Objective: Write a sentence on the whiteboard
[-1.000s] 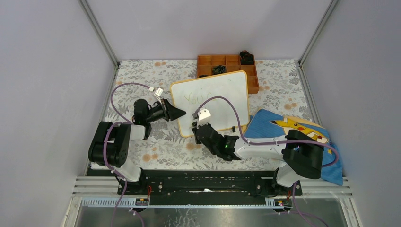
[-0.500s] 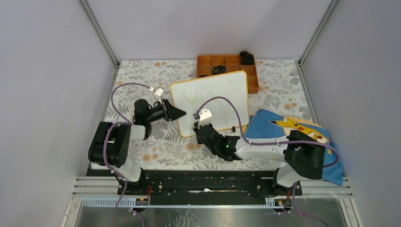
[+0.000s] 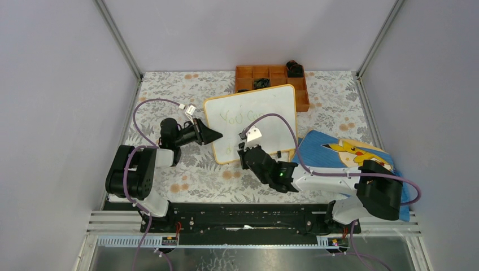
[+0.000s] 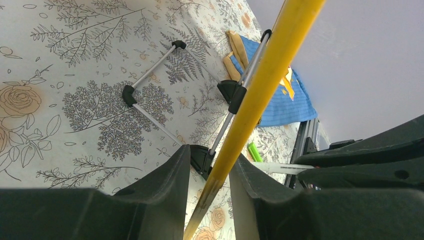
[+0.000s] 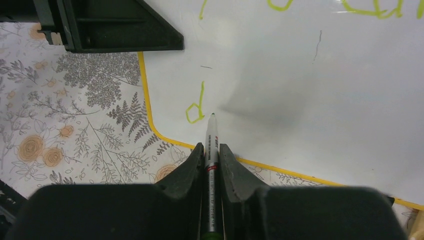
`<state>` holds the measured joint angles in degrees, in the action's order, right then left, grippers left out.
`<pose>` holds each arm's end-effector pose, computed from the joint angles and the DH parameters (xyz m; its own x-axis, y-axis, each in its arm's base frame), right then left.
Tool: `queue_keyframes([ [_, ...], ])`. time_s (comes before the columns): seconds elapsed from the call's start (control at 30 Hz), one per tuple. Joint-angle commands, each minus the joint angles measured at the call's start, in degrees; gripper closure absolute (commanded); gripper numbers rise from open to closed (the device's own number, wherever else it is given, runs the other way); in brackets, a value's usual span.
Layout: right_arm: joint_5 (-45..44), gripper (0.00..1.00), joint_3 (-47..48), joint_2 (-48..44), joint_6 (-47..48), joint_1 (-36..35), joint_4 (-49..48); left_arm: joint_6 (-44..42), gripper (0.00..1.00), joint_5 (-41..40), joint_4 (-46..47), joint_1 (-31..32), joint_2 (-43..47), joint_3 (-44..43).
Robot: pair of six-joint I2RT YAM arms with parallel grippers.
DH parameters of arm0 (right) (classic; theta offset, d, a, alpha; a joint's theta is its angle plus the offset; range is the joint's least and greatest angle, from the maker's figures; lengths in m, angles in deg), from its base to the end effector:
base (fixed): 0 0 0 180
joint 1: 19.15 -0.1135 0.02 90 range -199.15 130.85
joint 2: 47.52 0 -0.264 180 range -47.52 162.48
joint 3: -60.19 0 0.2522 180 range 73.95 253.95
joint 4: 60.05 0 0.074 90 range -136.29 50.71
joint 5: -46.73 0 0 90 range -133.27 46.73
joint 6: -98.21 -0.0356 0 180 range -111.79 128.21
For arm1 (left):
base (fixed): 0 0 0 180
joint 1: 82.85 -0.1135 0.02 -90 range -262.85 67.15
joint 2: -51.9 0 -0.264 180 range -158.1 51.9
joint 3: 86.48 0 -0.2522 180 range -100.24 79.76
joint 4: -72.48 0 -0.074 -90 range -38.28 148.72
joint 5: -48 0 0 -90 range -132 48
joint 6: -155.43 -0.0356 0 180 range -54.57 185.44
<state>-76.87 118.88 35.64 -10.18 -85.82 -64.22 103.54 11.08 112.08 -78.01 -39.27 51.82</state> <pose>0.1430 0.2817 0.2352 -0.3068 -0.0479 -0.9506 -0.4874 0.8658 0.1137 0.2798 -0.0523 0.1694 -0.6501 -0.3170 -0.6906 0.5520 0.4276 -0.7159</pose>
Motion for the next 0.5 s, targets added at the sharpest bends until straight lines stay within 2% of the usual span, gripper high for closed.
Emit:
queue_keyframes([
  [0.0,-2.08,1.00,-1.10,-3.76,1.12,0.77,-3.47,-1.89,0.60,-1.16,0.01,0.25,1.09,-0.80],
  [0.47,2.14,1.00,0.64,-1.75,0.84,1.28,-5.22,-2.15,0.60,-1.20,-0.46,0.23,0.91,-1.04],
])
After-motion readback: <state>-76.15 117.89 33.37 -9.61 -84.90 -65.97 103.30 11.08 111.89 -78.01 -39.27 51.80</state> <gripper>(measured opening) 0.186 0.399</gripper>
